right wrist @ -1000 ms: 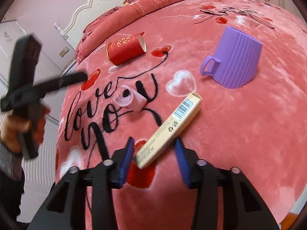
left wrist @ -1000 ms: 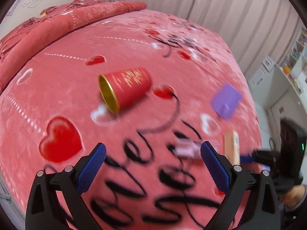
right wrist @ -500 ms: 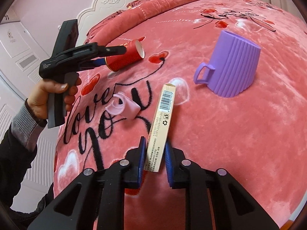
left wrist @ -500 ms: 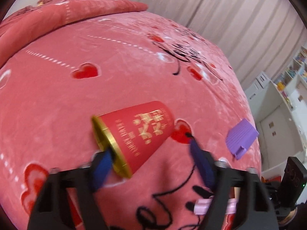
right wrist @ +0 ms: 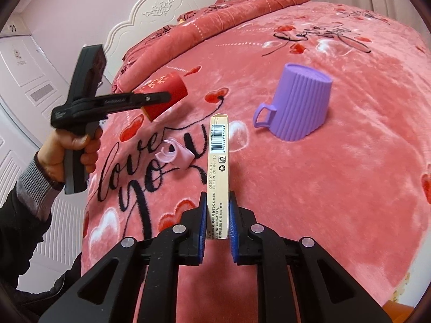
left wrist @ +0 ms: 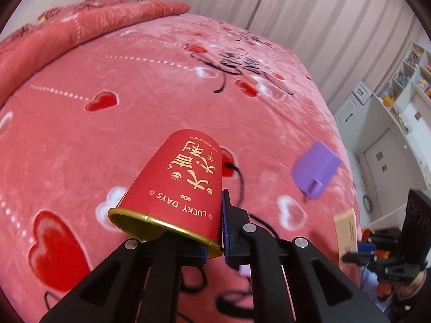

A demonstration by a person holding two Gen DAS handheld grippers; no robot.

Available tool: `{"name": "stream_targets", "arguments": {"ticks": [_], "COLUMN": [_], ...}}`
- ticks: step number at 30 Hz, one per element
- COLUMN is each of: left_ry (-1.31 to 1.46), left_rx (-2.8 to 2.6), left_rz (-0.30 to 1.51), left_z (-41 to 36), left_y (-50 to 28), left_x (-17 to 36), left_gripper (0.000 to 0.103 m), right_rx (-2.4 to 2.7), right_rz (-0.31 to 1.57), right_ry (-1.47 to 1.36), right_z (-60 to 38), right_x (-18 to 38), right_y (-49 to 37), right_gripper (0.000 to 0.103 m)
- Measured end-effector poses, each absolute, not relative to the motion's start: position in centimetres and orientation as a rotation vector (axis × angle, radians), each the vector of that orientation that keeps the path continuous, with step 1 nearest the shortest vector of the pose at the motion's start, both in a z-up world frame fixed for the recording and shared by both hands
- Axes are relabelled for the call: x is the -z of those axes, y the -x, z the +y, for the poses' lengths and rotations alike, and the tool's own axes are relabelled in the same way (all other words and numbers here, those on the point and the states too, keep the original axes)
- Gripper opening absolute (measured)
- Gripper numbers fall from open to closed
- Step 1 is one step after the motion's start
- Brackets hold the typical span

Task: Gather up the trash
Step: 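Grasp the red LUCKY DAYS cup with the left tool while the right tool grasps the cream box, then carry the red cup and cream box in both tools to the orange bin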

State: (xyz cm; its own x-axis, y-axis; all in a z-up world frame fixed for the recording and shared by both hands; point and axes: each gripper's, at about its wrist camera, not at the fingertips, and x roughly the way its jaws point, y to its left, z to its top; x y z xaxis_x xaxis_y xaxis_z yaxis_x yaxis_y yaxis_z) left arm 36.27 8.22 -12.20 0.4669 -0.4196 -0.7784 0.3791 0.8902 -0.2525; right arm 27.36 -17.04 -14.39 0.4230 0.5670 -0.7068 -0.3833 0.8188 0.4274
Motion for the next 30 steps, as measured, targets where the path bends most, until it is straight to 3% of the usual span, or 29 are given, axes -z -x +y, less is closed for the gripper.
{"name": "stream_targets", "arguments": {"ticks": [10, 30], "left_ry": [-0.013, -0.065], "left_rx": [0.532, 0.656], "left_rz": [0.947, 0.961], "left_z": [5.5, -2.7], "left_y": [-25.3, -9.1], "left_x": [8.6, 7.3], "left_gripper": [0.009, 0.009], "right_rx": [-0.641, -0.665], "right_rz": [0.914, 0.866], "right_ry": [-0.181, -0.151], "right_z": [-18.2, -23.8], "right_x": [10.6, 7.0], "right_y": [-22.4, -7.3], "right_gripper": [0.015, 0.015]}}
